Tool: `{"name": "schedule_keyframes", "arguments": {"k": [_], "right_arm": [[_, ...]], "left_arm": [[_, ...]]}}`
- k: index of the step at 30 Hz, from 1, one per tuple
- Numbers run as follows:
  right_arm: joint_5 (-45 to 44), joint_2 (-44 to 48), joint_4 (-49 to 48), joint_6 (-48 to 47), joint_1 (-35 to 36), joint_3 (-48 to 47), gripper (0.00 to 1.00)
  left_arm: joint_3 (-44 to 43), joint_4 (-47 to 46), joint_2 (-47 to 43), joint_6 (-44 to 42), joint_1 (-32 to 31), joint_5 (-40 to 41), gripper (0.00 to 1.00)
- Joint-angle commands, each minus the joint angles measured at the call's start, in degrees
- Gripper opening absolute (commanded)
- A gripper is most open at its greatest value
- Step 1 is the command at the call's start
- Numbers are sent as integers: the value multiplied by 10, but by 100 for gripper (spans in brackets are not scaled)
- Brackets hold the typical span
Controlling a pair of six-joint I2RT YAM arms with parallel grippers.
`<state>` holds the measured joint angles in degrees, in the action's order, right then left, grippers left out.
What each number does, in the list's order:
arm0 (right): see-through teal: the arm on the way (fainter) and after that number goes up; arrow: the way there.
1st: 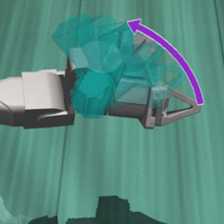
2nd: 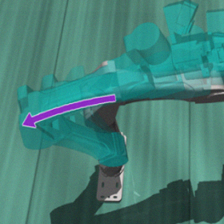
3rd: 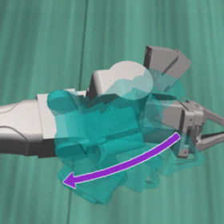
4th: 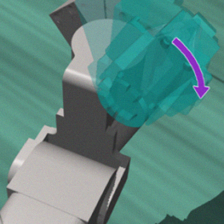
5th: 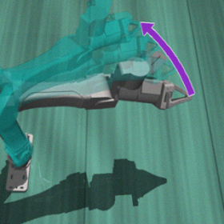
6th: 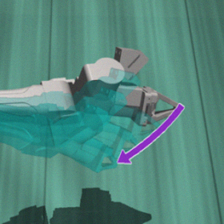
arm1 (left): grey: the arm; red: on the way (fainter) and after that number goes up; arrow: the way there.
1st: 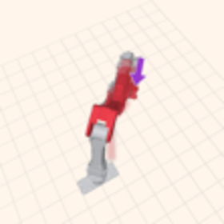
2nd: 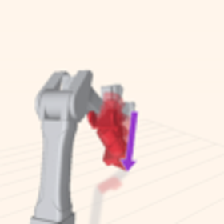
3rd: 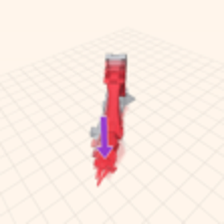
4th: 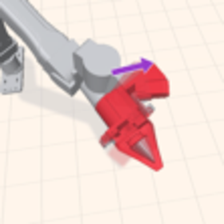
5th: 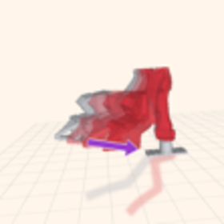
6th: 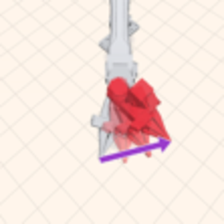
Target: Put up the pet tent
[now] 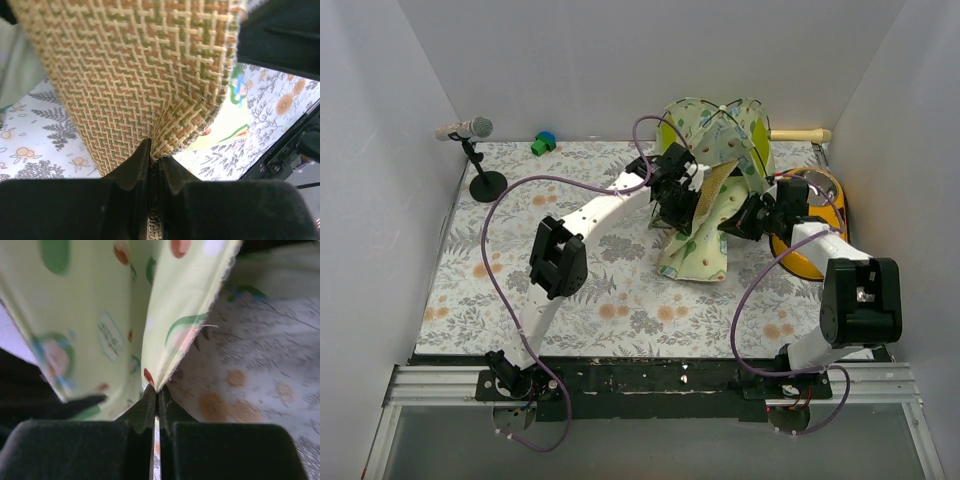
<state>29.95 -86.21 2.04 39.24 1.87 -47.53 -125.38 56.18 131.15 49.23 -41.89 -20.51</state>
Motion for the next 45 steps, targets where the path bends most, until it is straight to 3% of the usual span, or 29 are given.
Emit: {"name": "schedule_keyframes", "arguments": {"k": [1, 8, 13, 19, 26, 30, 33, 36, 38, 45], "right_arm": [[-55, -45, 36, 19, 31, -109, 1], [-170, -84, 121, -7, 58, -189, 1], [-203, -84, 155, -6, 59, -195, 1], [-163, -74, 151, -22, 60, -180, 1], [-113, -75, 98, -37, 59, -190, 1], [-119, -73, 68, -39, 58, -199, 8], [-97, -67, 47, -22, 56, -204, 28], [-84, -48, -46, 6, 55, -172, 40], [-66, -50, -83, 16, 56, -167, 56], [-11, -68, -138, 32, 56, -160, 62]], "left_arm": [[-47, 110, 0, -29, -64, -2, 0], [-29, 143, 37, -53, -72, 28, 0], [-50, 131, 62, -34, -22, 22, 0], [-145, 84, 95, -17, 33, 52, 0], [-137, -27, 87, -18, 19, 83, 0], [-138, -38, 106, -61, -17, 156, 0], [-105, -47, 102, -86, -29, 195, 0], [-56, -55, 76, -85, -28, 181, 2], [-29, -63, 58, -83, -28, 160, 4], [-84, -22, 85, -62, -24, 120, 2]]}}
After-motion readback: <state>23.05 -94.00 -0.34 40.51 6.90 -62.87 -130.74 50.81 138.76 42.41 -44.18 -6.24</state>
